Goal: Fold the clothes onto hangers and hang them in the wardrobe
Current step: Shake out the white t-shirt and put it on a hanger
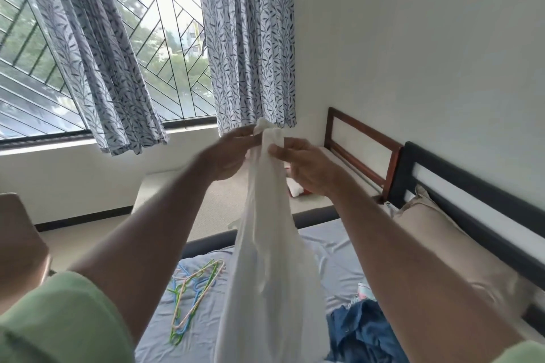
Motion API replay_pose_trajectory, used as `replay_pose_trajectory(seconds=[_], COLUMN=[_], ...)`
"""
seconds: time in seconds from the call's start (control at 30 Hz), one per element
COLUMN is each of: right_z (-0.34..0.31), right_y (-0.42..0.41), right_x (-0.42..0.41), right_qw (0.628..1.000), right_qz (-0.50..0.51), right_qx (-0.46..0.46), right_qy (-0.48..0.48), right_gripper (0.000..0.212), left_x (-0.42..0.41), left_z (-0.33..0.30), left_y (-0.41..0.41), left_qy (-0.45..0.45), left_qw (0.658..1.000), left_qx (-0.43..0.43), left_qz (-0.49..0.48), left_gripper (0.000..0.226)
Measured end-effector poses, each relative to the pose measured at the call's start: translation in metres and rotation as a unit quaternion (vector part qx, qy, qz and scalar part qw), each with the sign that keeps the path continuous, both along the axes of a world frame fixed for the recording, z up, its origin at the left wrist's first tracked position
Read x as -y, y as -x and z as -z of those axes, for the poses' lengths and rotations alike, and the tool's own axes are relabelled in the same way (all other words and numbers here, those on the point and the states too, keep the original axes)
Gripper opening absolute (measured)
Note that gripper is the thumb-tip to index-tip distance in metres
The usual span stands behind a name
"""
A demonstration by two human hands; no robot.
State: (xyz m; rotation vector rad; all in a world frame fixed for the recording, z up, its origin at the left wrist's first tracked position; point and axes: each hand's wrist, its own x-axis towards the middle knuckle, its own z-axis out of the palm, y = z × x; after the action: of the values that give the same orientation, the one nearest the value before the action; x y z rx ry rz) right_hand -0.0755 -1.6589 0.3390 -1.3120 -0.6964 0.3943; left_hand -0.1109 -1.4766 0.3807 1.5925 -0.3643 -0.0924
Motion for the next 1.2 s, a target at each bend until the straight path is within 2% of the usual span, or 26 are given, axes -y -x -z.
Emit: replay_pose_trajectory(seconds=[0.07, 0.1, 0.17, 0.2, 0.23, 0.27, 0.3, 0.37, 0.4, 0.43, 0.5, 0.53, 0.6, 0.63, 0.7, 0.8, 0.87, 0.9, 0.93, 1.0, 1.1, 1.2], right_z=[-0.007, -0.012, -0.017, -0.019, -0.023, -0.024, -0.026, -0.031, -0.034, -0.036, -0.038, -0.039, -0.037, -0.034, -0.027, -0.023, -0.024, -0.023, -0.022, -0.018, -0.013, -0.008], right_y=[0.003, 0.004, 0.001, -0.002, -0.001, 0.000, 0.002, 0.006, 0.008, 0.009, 0.010, 0.013, 0.017, 0.017, 0.012, 0.007, 0.007, 0.008, 0.007, 0.002, -0.004, 0.000], right_x=[-0.010, -0.015, -0.024, -0.027, -0.031, -0.034, -0.038, -0.048, -0.053, -0.057, -0.059, -0.058, -0.057, -0.058, -0.057, -0.048, -0.036, -0.030, -0.024, -0.012, -0.001, 0.005], right_qw=[0.999, 0.996, 0.973, 0.953, 0.932, 0.919, 0.912, 0.910, 0.915, 0.929, 0.966, 0.979, 0.988, 0.987, 0.967, 0.929, 0.919, 0.913, 0.904, 0.898, 0.906, 0.874], right_qz=[0.018, 0.059, 0.187, 0.257, 0.315, 0.351, 0.365, 0.359, 0.345, 0.317, 0.232, 0.190, 0.140, 0.141, 0.215, 0.345, 0.377, 0.389, 0.406, 0.421, 0.404, 0.416], right_qx=[0.020, 0.045, 0.095, 0.111, 0.122, 0.128, 0.134, 0.136, 0.124, 0.097, 0.020, -0.002, 0.010, 0.033, 0.098, 0.121, 0.113, 0.123, 0.136, 0.123, 0.065, 0.081], right_qy=[0.031, 0.052, 0.099, 0.118, 0.128, 0.129, 0.129, 0.156, 0.168, 0.165, 0.108, 0.078, 0.062, 0.066, 0.092, 0.061, 0.009, -0.001, 0.012, 0.043, 0.110, 0.239], right_gripper=[0.017, 0.015, 0.016, 0.018, 0.018, 0.019, 0.021, 0.021, 0.021, 0.025, 0.034, 0.033, 0.028, 0.033, 0.046, 0.045, 0.049, 0.058, 0.069, 0.082, 0.064, 0.054], left_x=[0.002, 0.001, -0.004, -0.008, -0.014, -0.019, -0.023, -0.024, -0.025, -0.026, -0.029, -0.031, -0.037, -0.039, -0.043, -0.052, -0.061, -0.067, -0.072, -0.083, -0.093, -0.108], left_z=[-0.003, -0.004, -0.003, -0.001, 0.000, 0.002, 0.005, 0.013, 0.015, 0.016, 0.018, 0.018, 0.021, 0.023, 0.024, 0.018, 0.013, 0.013, 0.012, 0.010, 0.006, 0.003], left_y=[-0.003, -0.005, -0.012, -0.011, -0.010, -0.008, -0.004, 0.003, 0.004, 0.003, -0.001, -0.002, -0.005, -0.006, -0.010, -0.008, -0.004, -0.003, -0.003, -0.007, -0.007, -0.002], left_qy=[-0.036, -0.069, -0.099, -0.064, -0.027, -0.019, -0.049, -0.111, -0.106, -0.080, -0.018, -0.003, -0.002, -0.010, -0.021, 0.042, 0.075, 0.061, 0.031, -0.012, 0.002, 0.018], left_qw=[0.999, 0.996, 0.962, 0.942, 0.940, 0.956, 0.975, 0.988, 0.991, 0.994, 0.996, 0.994, 0.987, 0.982, 0.975, 0.969, 0.983, 0.988, 0.989, 0.978, 0.964, 0.963], left_qx=[0.014, 0.037, 0.075, 0.064, 0.033, -0.001, -0.024, -0.034, -0.025, -0.013, 0.005, 0.009, 0.007, 0.002, -0.011, -0.011, 0.024, 0.041, 0.052, 0.060, 0.050, 0.055], left_qz=[0.005, -0.040, -0.243, -0.323, -0.337, -0.293, -0.217, -0.101, -0.077, -0.074, -0.091, -0.108, -0.162, -0.187, -0.222, -0.243, -0.167, -0.136, -0.137, -0.201, -0.259, -0.263], left_gripper=[0.011, 0.009, 0.016, 0.021, 0.024, 0.027, 0.031, 0.049, 0.055, 0.051, 0.027, 0.019, 0.011, 0.008, 0.010, 0.021, 0.018, 0.014, 0.010, 0.011, 0.017, 0.017])
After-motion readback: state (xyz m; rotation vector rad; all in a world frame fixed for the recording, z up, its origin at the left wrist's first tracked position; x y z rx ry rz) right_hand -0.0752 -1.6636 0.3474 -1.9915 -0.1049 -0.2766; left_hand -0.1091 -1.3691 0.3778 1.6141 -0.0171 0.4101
